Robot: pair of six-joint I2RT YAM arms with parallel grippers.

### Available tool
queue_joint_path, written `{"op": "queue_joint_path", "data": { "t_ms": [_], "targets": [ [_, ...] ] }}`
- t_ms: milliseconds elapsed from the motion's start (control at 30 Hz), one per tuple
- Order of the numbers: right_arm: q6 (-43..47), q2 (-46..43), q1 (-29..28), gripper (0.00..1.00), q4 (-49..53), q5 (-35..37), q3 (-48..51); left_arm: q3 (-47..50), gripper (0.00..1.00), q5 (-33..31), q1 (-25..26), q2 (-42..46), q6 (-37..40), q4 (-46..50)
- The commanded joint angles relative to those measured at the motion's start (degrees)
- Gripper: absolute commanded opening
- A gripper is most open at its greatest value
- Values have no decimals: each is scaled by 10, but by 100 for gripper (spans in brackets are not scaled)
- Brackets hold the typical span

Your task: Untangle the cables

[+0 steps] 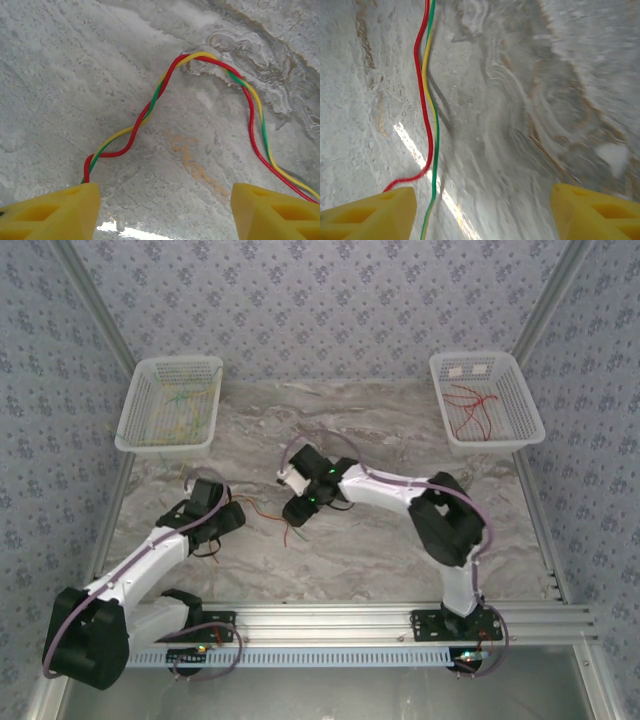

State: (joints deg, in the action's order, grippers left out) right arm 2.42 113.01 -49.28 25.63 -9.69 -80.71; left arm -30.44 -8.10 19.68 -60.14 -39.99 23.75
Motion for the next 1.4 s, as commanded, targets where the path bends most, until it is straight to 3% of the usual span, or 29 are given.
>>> {"op": "queue_joint_path", "data": {
  "t_ms": [0, 167, 267, 400, 500, 600, 667, 867, 1000, 1133, 1300, 1367],
  "targets": [
    [8, 50, -15, 76, 20, 33, -59, -14, 70, 2, 4, 17, 1, -30],
    [11, 136, -33, 75, 34, 81, -131, -15, 72, -18, -7, 55, 15, -19],
    [9, 165, -37, 58, 25, 97, -143, -38, 73, -20, -45, 65, 45, 3],
    [7, 187, -43, 45, 4, 129, -144, -70, 75, 93, -142, 32, 76, 3],
    [-13, 188, -39, 24, 9, 159, -146, -97, 78, 73, -150, 11, 103, 19],
    [-39, 162, -28, 13, 14, 183, -130, -113, 80, 50, -153, -2, 111, 7],
    [-67, 136, -15, 0, 15, 196, -110, -134, 80, 32, -164, -33, 124, 3],
    [-125, 53, 35, 0, -15, 170, -5, -273, 84, -14, -193, -190, 201, 30],
    [-129, 26, 49, 0, -27, 177, 46, -356, 75, -12, -200, -245, 244, 19],
    [-135, -1, 54, 0, -42, 173, 79, -476, 71, -1, -200, -315, 261, 96],
    [-139, -38, 60, 0, -65, 164, 102, -413, 67, 16, -167, -241, 239, 43],
    [-141, -56, 64, 0, -77, 147, 113, -352, 67, 6, -120, -180, 226, -1]
  ]
}}
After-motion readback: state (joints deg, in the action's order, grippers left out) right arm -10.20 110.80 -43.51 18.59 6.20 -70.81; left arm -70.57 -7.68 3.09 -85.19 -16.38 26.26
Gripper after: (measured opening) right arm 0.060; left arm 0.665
